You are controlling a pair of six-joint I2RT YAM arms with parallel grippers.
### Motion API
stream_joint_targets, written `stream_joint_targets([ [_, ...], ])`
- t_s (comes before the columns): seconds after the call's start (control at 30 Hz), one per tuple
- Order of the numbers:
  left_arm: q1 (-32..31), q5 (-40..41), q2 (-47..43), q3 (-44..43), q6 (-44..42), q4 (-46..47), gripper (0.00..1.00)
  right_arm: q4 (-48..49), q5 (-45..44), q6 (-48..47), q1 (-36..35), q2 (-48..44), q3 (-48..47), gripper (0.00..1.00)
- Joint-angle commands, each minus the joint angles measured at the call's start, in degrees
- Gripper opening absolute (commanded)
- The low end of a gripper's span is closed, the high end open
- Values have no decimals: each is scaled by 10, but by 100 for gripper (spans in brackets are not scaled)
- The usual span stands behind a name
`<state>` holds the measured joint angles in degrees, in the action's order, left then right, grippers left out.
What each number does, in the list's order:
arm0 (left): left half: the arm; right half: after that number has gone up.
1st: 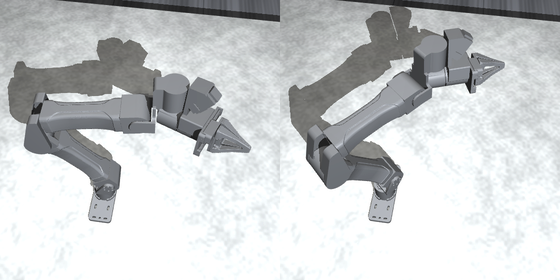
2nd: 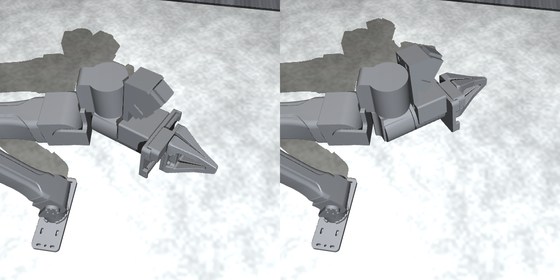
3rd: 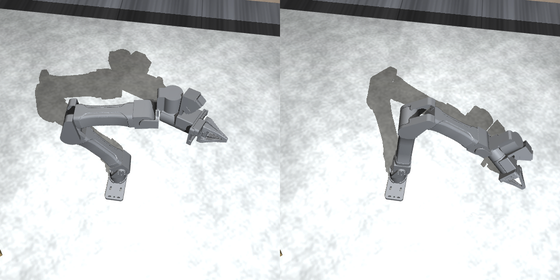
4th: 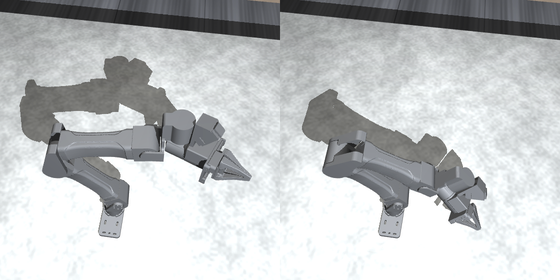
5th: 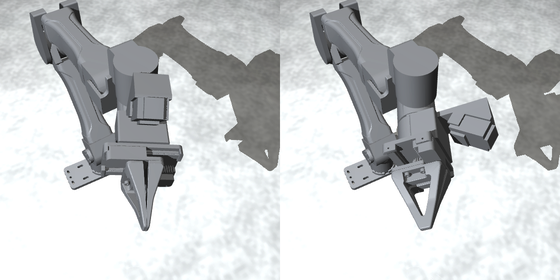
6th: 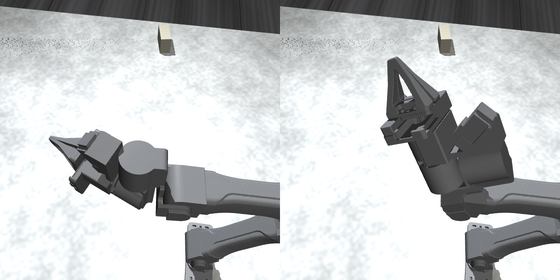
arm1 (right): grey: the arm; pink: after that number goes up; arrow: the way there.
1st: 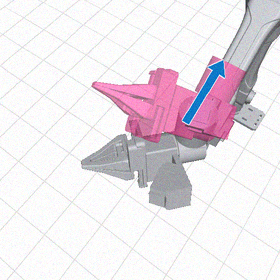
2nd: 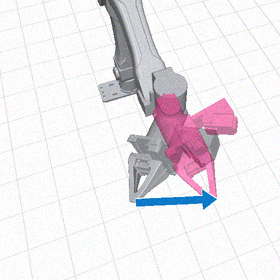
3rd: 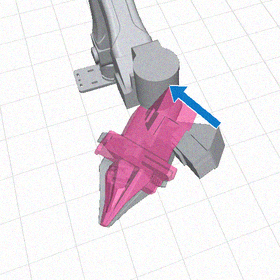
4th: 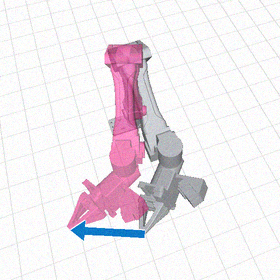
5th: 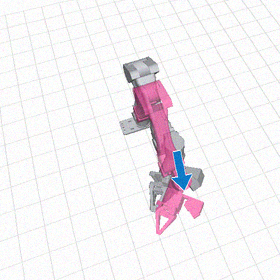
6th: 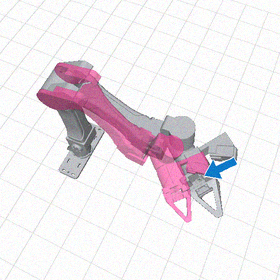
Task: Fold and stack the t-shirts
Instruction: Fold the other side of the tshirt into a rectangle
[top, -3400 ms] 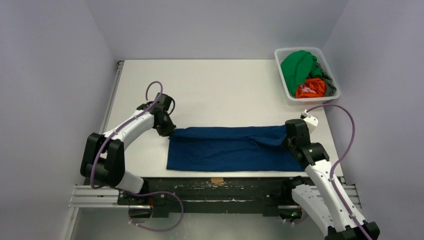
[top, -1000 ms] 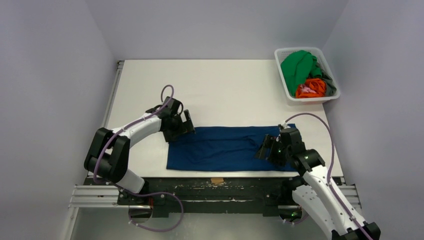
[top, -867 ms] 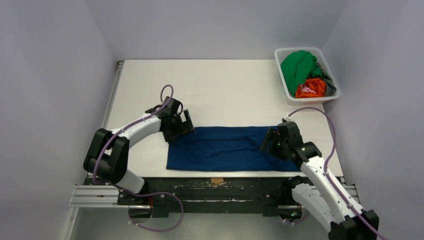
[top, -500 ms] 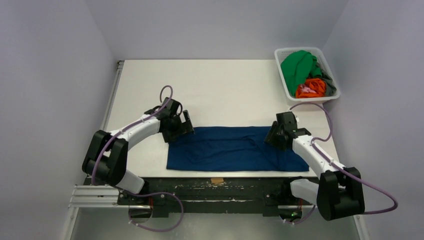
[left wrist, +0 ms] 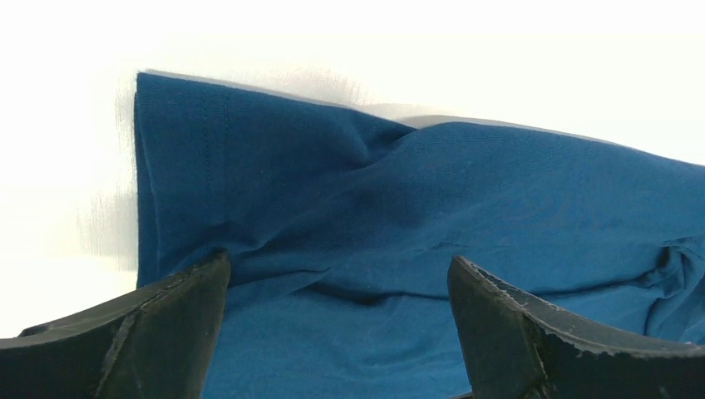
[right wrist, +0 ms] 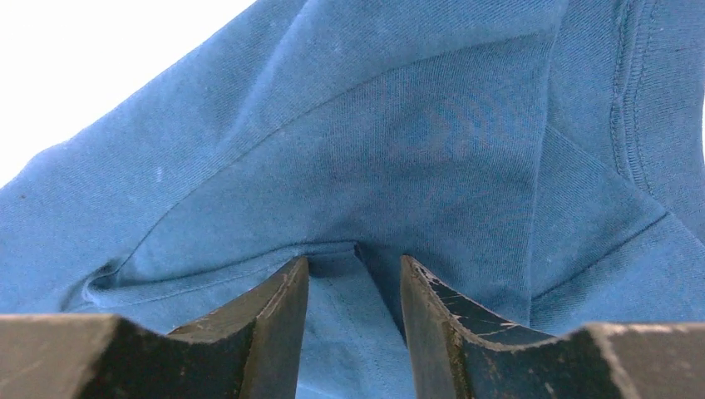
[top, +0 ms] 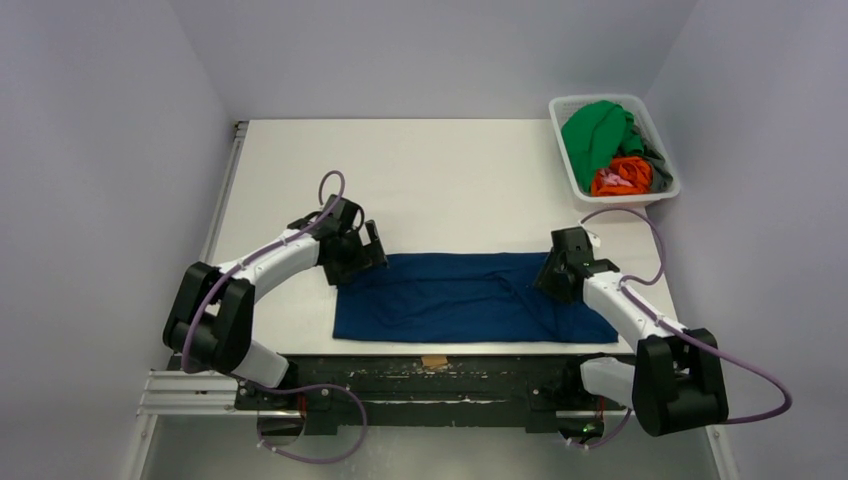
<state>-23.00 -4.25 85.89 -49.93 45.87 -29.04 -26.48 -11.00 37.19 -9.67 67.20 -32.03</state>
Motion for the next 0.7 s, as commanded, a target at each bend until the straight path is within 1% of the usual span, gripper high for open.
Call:
stream_joint_targets([
  [0.0, 1, 7, -19, -6, -5, -7, 100, 25, 10, -1, 3, 12, 12, 40],
  [0.1, 1, 7, -20, -5, -4, -7, 100, 26, 56, -6, 3, 0, 13, 29],
  [0.13, 1, 8, -20, -5, -4, -7, 100, 22, 59, -8, 3, -13, 15, 25],
  [0.17, 1, 8, -21, -5, -4, -7, 100, 19, 60, -10, 3, -33, 15, 17],
  [0.33, 1, 7, -24, -5, -3, -7, 100, -26, 61, -13, 3, -100, 7, 0],
  [0.5, 1, 10, -29, -3, -3, -6, 100, -57, 84, -20, 3, -128, 7, 0],
  [0.67, 1, 9, -31, -4, -3, -6, 100, -48, 96, -21, 3, -116, 20, 0],
])
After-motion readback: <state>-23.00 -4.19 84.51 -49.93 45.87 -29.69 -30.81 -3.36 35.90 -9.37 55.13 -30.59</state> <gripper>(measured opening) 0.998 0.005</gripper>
